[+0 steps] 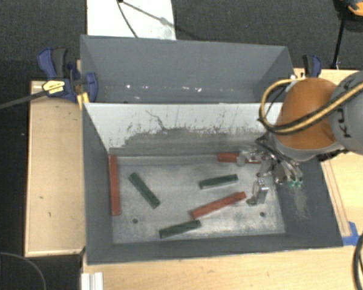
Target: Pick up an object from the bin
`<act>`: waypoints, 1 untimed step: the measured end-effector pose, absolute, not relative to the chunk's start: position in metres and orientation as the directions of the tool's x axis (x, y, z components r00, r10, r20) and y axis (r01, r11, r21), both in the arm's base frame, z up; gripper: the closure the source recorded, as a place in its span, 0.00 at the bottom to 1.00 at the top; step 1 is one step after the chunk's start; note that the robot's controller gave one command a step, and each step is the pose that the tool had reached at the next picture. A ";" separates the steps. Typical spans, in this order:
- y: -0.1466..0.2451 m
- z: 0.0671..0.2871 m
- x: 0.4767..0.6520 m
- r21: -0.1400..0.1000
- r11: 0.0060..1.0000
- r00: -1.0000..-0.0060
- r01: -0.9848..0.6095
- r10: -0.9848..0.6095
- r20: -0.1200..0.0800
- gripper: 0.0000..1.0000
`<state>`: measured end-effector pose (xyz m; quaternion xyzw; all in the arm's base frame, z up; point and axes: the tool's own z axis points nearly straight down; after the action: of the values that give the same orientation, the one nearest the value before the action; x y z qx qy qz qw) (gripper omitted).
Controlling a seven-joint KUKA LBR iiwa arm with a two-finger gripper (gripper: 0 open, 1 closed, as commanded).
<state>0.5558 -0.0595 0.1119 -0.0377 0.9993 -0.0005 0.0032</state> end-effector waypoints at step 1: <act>-0.033 0.099 0.563 0.001 0.980 -0.980 -0.197 -0.197 0.001 0.00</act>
Offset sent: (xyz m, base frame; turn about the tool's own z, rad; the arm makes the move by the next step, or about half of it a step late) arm -0.0257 0.0620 0.0079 -0.1864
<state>0.5632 -0.0328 0.0992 -0.0992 0.9951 0.0007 -0.0004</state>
